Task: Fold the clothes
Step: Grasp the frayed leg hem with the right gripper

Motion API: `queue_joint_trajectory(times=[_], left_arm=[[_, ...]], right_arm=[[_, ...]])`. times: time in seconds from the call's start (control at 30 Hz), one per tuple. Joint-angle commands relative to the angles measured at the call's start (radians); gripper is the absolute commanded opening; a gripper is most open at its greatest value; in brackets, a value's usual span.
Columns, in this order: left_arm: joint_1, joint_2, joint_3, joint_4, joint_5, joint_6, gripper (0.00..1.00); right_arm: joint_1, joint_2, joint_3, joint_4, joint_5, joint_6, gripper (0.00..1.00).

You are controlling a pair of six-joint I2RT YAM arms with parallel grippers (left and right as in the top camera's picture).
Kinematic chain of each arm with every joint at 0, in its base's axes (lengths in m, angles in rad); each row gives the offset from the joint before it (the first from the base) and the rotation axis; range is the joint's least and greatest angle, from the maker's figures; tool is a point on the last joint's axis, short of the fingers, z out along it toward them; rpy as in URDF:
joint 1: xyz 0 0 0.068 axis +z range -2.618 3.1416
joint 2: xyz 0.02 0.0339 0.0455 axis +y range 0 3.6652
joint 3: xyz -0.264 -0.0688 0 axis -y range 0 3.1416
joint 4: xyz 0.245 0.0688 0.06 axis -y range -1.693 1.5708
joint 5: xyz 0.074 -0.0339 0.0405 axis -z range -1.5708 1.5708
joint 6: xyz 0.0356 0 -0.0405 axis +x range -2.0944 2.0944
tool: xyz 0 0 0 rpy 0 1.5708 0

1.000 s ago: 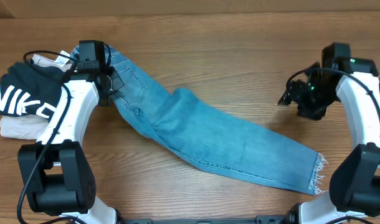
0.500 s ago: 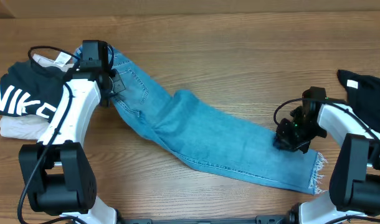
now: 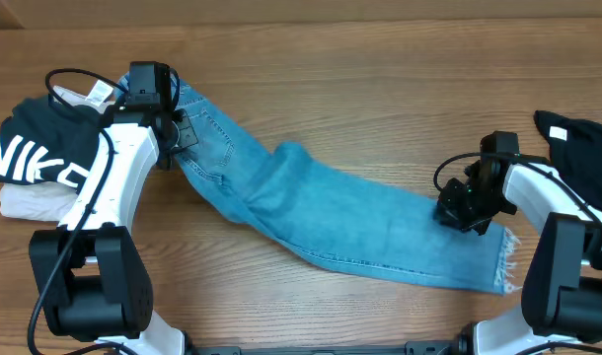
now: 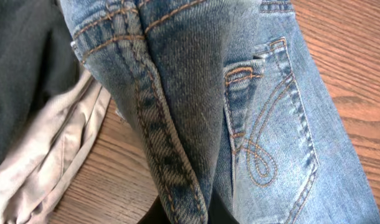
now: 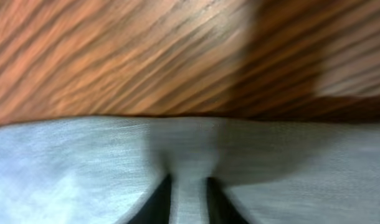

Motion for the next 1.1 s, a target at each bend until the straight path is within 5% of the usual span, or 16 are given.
queue_joint_trajectory(times=[0.0, 0.23, 0.33, 0.47, 0.57, 0.7, 0.8, 0.87, 1.07], left_arm=[[-0.006, -0.034, 0.033, -0.004, -0.021, 0.045, 0.09], [-0.006, -0.034, 0.033, -0.012, -0.021, 0.045, 0.09], [-0.006, -0.034, 0.033, -0.011, -0.021, 0.045, 0.1], [-0.006, -0.034, 0.033, -0.011, -0.021, 0.045, 0.12], [-0.006, -0.034, 0.033, -0.012, -0.021, 0.045, 0.12], [-0.006, -0.034, 0.033, -0.012, -0.021, 0.045, 0.14], [-0.006, -0.034, 0.033, -0.011, -0.021, 0.045, 0.15], [-0.006, -0.034, 0.033, -0.011, -0.021, 0.045, 0.16], [-0.006, -0.034, 0.033, -0.015, -0.021, 0.045, 0.17]], right_arm=[[0.005, 0.041, -0.004, 0.011, 0.045, 0.019, 0.04], [0.005, -0.061, 0.167, -0.161, 0.089, -0.008, 0.04], [0.003, -0.054, 0.175, -0.138, 0.119, -0.008, 0.47], [0.006, 0.01, 0.154, -0.062, 0.138, -0.008, 0.66], [0.006, 0.062, 0.137, -0.061, 0.138, -0.008, 0.7], [0.006, 0.08, 0.121, -0.081, 0.138, -0.003, 0.63], [0.006, 0.08, 0.121, -0.107, 0.138, -0.008, 0.22], [0.005, 0.078, 0.123, -0.107, 0.138, -0.008, 0.06], [0.005, 0.067, 0.163, -0.158, 0.165, -0.007, 0.05]])
